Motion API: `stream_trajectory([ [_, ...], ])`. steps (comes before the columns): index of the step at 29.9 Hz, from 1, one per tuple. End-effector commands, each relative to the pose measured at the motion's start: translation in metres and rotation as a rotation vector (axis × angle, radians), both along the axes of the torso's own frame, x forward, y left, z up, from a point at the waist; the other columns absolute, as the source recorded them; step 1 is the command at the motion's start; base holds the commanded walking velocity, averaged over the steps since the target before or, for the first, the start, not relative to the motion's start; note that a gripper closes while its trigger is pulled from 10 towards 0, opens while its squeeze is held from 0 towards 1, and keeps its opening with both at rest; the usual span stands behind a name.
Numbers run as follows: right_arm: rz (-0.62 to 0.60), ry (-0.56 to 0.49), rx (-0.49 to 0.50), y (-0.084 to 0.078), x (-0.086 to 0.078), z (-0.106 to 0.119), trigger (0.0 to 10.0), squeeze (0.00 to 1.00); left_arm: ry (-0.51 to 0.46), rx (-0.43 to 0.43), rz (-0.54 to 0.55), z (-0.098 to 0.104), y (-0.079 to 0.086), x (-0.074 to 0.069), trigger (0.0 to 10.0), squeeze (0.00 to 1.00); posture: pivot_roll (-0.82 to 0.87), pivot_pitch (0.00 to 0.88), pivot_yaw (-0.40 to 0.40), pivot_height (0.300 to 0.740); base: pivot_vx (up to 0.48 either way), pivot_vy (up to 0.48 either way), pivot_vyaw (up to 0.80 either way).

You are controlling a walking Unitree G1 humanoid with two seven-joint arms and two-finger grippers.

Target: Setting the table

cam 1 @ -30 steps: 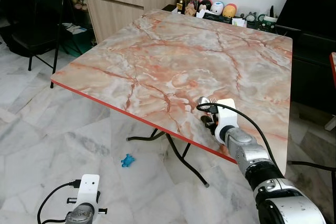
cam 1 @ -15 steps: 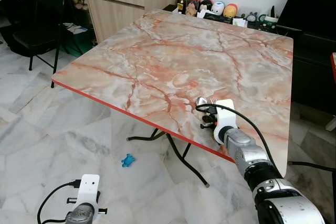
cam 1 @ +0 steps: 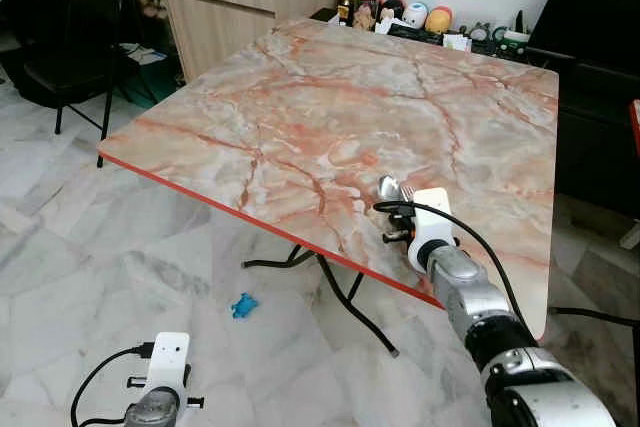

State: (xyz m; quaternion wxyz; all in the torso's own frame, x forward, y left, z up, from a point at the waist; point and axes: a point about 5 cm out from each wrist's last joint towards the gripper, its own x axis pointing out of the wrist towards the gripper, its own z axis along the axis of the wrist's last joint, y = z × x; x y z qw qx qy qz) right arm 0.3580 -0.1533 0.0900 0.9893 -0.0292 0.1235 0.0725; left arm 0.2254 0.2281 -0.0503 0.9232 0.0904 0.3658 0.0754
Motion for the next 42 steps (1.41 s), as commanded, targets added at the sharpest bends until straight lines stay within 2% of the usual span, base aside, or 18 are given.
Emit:
stream_trajectory([
  [1, -0.01, -0.167, -0.003, 0.0, 0.002, 0.025, 10.0, 0.0, 0.01, 0.025, 0.006, 0.0, 0.005, -0.002, 10.0, 0.0, 0.09, 0.0, 0.003, 0.74, 0.0, 0.0, 0.0],
  [2, -0.016, -0.22, 0.011, 0.001, -0.001, 0.031, 10.0, 0.0, 0.009, 0.033, 0.006, 0.001, 0.007, -0.002, 10.0, 0.0, 0.09, 0.0, 0.013, 0.74, 0.0, 0.0, 0.0],
  [6, -0.051, -0.285, 0.027, -0.001, -0.008, 0.037, 10.0, 0.0, 0.008, 0.048, -0.004, 0.003, 0.011, 0.001, 10.0, 0.0, 0.08, 0.0, 0.036, 0.74, 0.0, 0.0, 0.0],
  [12, -0.15, -0.39, 0.039, -0.018, -0.02, 0.048, 10.0, 0.0, -0.008, 0.059, -0.041, 0.011, 0.01, 0.014, 10.0, 0.0, 0.05, 0.0, 0.065, 0.74, 0.0, 0.0, 0.0],
  [17, -0.222, -0.484, 0.035, -0.035, -0.028, 0.068, 10.0, 0.0, -0.015, 0.049, -0.074, 0.014, 0.001, 0.021, 10.0, 0.0, 0.02, 0.0, 0.079, 0.74, 0.0, 0.0, 0.0],
  [22, -0.245, -0.543, 0.028, -0.043, -0.035, 0.08, 10.0, 0.0, -0.017, 0.035, -0.09, 0.013, -0.01, 0.024, 10.0, 0.0, -0.01, 0.0, 0.086, 0.74, 0.0, 0.0, 0.0],
  [27, -0.262, -0.552, -0.007, -0.053, -0.043, 0.081, 10.0, 0.0, 0.0, 0.021, -0.119, 0.009, -0.019, 0.022, 10.0, 0.0, -0.04, 0.0, 0.102, 0.74, 0.0, 0.0, 0.0],
  [31, -0.284, -0.548, -0.001, -0.055, -0.043, 0.078, 10.0, 0.0, 0.014, 0.029, -0.124, 0.009, -0.016, 0.021, 10.0, 0.0, -0.04, 0.0, 0.107, 0.74, 0.0, 0.0, 0.0],
  [34, -0.298, -0.568, 0.003, -0.057, -0.039, 0.088, 10.0, 0.0, 0.011, 0.03, -0.103, 0.011, -0.013, 0.024, 10.0, 0.0, -0.07, 0.0, 0.107, 0.74, 0.0, 0.0, 0.0],
  [37, -0.295, -0.596, 0.001, -0.059, -0.039, 0.098, 10.0, 0.0, 0.016, 0.038, -0.143, 0.011, -0.021, 0.026, 10.0, 0.0, -0.07, 0.0, 0.073, 0.74, 0.0, 0.0, 0.0],
  [40, -0.292, -0.591, 0.015, -0.057, -0.039, 0.096, 10.0, 0.0, 0.007, 0.028, -0.109, 0.012, -0.02, 0.027, 10.0, 0.0, -0.05, 0.0, 0.052, 0.74, 0.0, 0.0, 0.0],
  [41, -0.263, -0.583, 0.033, -0.049, -0.039, 0.093, 10.0, 0.0, -0.007, 0.006, -0.034, 0.013, -0.015, 0.027, 10.0, 0.0, -0.03, 0.0, 0.037, 0.74, 0.0, 0.0, 0.0],
  [42, -0.248, -0.578, 0.04, -0.045, -0.039, 0.091, 10.0, 0.0, -0.01, -0.001, -0.009, 0.012, -0.013, 0.026, 10.0, 0.0, -0.03, 0.0, 0.035, 0.74, 0.0, 0.0, 0.0],
])
